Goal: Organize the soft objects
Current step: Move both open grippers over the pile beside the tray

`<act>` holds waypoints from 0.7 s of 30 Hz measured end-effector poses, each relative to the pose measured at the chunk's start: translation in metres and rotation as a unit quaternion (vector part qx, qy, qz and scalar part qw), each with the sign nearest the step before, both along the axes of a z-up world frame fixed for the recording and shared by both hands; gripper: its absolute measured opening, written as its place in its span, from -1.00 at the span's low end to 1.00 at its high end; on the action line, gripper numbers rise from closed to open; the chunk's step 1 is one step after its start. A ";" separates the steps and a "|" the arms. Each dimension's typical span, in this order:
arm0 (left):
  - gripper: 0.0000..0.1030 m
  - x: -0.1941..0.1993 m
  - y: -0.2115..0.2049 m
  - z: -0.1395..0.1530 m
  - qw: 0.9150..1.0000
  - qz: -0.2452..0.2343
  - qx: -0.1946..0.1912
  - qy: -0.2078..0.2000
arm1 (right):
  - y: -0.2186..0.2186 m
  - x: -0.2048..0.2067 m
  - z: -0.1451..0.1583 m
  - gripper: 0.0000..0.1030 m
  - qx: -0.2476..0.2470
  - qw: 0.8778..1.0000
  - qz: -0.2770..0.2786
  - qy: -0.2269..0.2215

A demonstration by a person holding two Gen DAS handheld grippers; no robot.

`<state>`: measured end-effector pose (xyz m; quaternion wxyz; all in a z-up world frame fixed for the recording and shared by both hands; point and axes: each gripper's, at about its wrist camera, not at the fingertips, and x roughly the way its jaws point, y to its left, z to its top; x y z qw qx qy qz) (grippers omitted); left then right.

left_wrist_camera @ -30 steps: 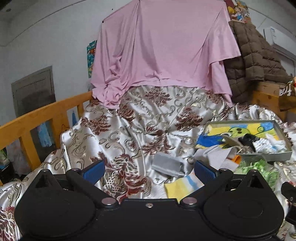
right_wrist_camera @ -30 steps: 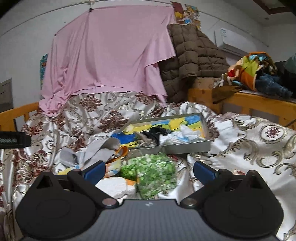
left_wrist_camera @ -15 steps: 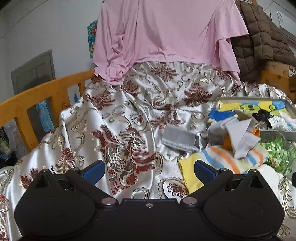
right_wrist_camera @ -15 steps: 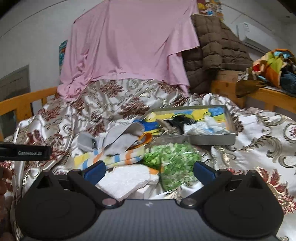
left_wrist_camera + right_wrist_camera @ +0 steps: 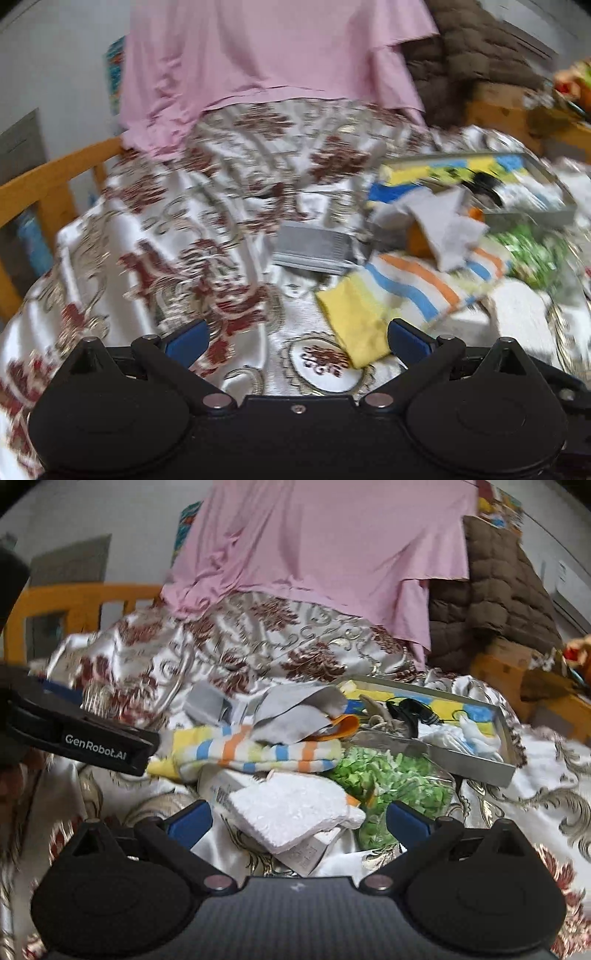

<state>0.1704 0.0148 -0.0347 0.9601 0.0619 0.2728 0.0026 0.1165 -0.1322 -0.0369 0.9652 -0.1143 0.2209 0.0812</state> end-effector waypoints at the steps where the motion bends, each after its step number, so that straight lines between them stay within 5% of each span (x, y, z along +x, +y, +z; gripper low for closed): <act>1: 0.98 0.000 -0.002 -0.002 1.000 -0.014 0.005 0.002 | 0.002 0.001 -0.002 1.00 -0.008 1.000 0.004 0.002; 12: 0.98 0.023 -0.014 -0.014 0.991 -0.132 -0.005 0.022 | 0.004 0.012 -0.012 0.99 -0.043 0.999 0.018 0.005; 21: 0.81 0.035 -0.027 -0.020 0.975 -0.211 0.057 0.023 | 0.008 0.018 -0.016 0.87 -0.082 0.996 0.023 -0.020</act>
